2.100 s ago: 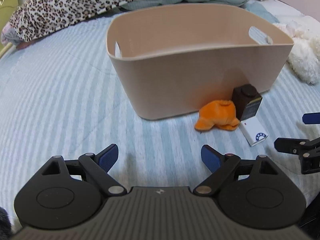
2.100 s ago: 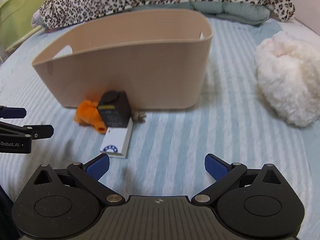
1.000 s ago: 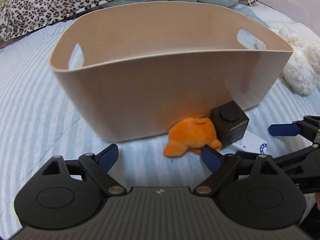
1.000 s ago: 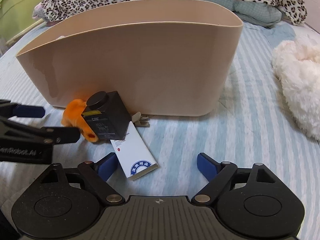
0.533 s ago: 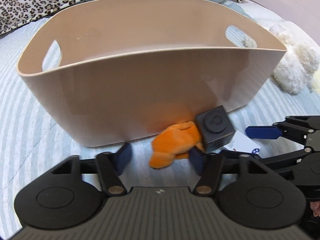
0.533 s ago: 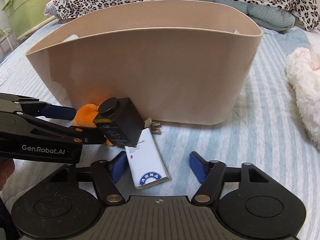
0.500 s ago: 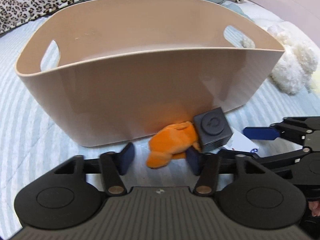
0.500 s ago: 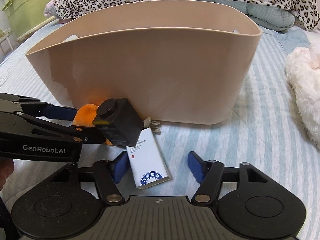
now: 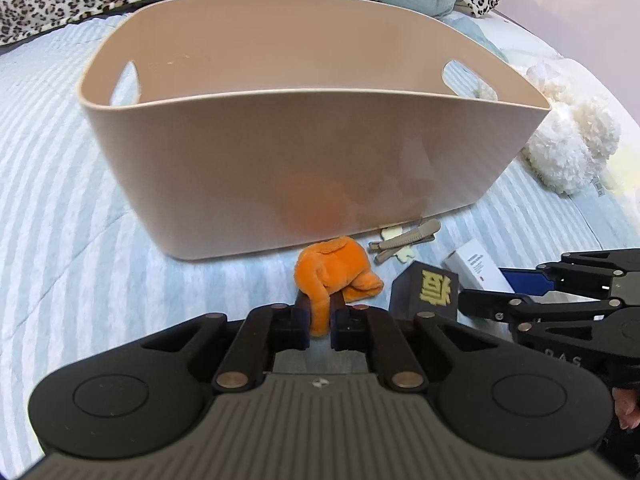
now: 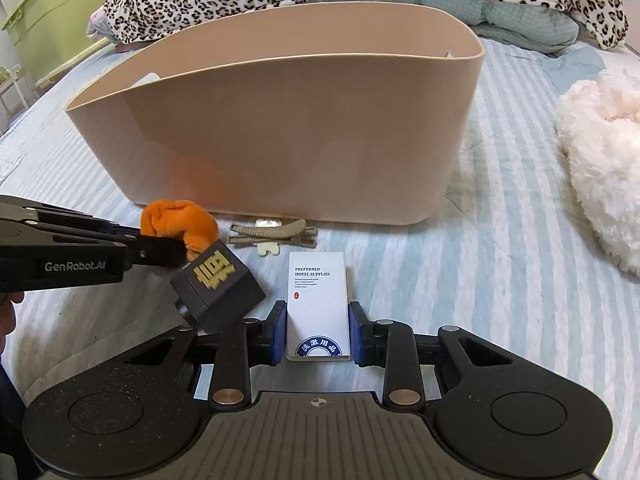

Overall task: Organize objects
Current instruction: 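Grasp the orange plush with left tool while right tool grasps the white card box, then carry both items into the basket and open both tools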

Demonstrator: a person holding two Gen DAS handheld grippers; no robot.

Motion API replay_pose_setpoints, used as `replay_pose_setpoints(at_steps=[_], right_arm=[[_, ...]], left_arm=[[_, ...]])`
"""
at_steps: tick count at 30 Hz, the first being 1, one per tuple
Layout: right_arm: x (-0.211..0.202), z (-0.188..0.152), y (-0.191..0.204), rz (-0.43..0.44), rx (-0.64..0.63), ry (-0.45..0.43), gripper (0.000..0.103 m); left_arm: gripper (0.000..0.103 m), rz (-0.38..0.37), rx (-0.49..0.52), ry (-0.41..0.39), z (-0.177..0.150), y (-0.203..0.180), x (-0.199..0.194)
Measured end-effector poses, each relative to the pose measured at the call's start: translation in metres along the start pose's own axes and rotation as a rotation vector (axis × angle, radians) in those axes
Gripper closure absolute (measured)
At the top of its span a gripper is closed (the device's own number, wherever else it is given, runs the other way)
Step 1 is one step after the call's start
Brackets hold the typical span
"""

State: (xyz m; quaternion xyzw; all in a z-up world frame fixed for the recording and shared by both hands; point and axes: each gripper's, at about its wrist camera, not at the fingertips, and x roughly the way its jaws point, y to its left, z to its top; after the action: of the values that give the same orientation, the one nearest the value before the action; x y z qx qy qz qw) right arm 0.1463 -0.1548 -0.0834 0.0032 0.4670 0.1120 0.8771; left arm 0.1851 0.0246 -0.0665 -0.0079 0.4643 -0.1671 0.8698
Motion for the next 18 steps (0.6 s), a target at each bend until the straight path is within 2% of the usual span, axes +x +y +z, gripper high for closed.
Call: replay_pose_setpoints(at_steps=[9, 18], right_arm=[[-0.038, -0.01, -0.01, -0.001, 0.026, -0.053, 0.074], [-0.083, 0.016, -0.017, 0.005, 0.035, -0.16, 0.074]], left_arm=[[0.094, 0.028, 0.016, -0.065, -0.007, 0.0, -0.035], [0.094, 0.074, 0.037, -0.201, -0.002, -0.002, -0.09]])
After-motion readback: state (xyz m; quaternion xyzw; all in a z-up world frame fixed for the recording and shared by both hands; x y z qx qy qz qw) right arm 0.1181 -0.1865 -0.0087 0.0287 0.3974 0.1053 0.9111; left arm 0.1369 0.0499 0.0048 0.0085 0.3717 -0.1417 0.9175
